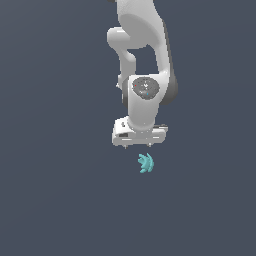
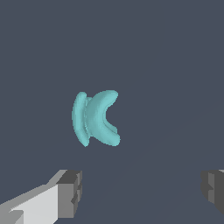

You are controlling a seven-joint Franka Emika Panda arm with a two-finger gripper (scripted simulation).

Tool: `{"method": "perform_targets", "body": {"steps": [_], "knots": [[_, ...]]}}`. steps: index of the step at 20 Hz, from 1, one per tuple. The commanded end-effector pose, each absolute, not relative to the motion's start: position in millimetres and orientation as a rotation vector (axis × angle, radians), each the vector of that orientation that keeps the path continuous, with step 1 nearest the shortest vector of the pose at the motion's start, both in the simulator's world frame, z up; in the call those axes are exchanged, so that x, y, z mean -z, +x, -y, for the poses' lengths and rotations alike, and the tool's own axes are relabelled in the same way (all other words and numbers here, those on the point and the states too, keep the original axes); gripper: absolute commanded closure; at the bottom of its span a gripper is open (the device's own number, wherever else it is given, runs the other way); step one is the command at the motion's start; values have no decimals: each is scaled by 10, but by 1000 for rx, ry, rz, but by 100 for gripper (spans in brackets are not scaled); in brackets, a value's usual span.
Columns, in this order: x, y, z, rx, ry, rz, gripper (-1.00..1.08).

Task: Pick up the object and move it to a goal position.

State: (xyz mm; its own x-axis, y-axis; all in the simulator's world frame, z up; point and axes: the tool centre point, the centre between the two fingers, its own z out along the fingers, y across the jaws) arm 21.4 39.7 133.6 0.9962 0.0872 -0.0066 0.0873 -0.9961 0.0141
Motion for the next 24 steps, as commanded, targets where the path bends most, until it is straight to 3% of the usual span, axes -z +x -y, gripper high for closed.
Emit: {"method": "perform_targets", "body": {"steps": [1,11,24], "knots": [[-1253,296,-496,8,3126,-150,-92],[-978,534,-814,1,3135,-186,-92],[-715,540,-839,1,3136,-189,-92]]}}
